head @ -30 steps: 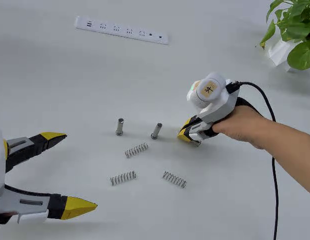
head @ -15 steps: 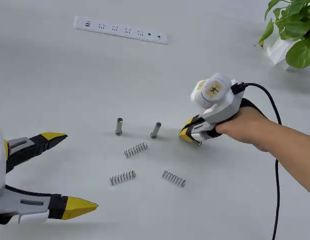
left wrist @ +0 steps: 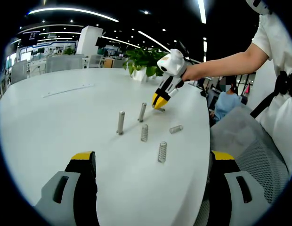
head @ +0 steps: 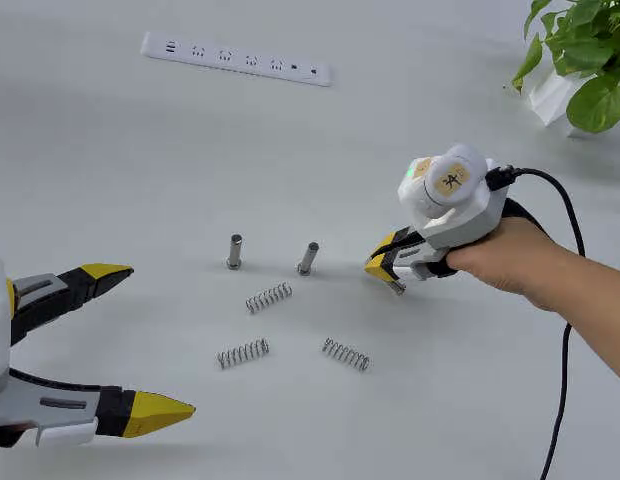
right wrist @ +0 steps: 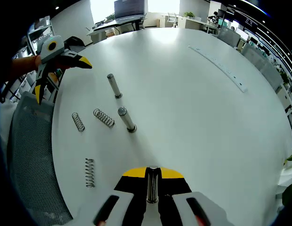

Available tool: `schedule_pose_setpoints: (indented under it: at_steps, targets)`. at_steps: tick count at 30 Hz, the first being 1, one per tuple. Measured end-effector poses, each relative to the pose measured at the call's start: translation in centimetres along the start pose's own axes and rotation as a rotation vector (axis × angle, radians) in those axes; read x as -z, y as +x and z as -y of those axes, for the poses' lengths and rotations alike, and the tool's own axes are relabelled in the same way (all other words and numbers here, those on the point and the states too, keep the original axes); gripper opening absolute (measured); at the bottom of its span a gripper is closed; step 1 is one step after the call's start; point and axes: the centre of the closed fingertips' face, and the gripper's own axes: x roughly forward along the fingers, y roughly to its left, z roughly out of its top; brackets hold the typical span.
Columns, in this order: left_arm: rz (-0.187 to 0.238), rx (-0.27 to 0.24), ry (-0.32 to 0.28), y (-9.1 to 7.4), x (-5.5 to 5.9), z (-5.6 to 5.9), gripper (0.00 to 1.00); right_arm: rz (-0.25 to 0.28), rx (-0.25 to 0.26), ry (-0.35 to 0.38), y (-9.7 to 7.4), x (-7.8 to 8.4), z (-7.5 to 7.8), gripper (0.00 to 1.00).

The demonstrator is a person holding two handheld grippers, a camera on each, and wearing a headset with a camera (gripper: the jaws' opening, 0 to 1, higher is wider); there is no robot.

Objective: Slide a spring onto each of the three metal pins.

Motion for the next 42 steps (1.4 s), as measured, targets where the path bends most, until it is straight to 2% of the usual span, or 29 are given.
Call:
schedule_pose_setpoints:
  at_steps: [14, 25, 31, 37, 42]
  targets:
    - [-0.001, 0.003, 0.004, 0.1, -0.1, 0.1, 0.99, 0.038, 0.014, 0.022, -1.6, 0.4, 0.1, 0.03]
    - [-0.008, 0.01, 0.005, 0.3, -0.1, 0.3, 0.99, 0.089, 0.027, 0.054, -2.7, 0.6, 0.1, 0.03]
    - [-0.009, 0.01, 0.006, 0.3, -0.1, 0.2, 0.99, 0.114, 0.029, 0.067, -2.7, 0.6, 0.3, 0.03]
    - [-0.009, 0.011, 0.007, 0.4, -0.2, 0.3, 0.99, 0.156, 0.033, 0.099, -2.6, 0.4, 1.1, 0.02]
    - [-0.012, 0.014, 0.008, 0.5, -0.2, 0.4, 0.99, 0.184, 0.041, 0.104, -2.7, 0.0, 0.8, 0.02]
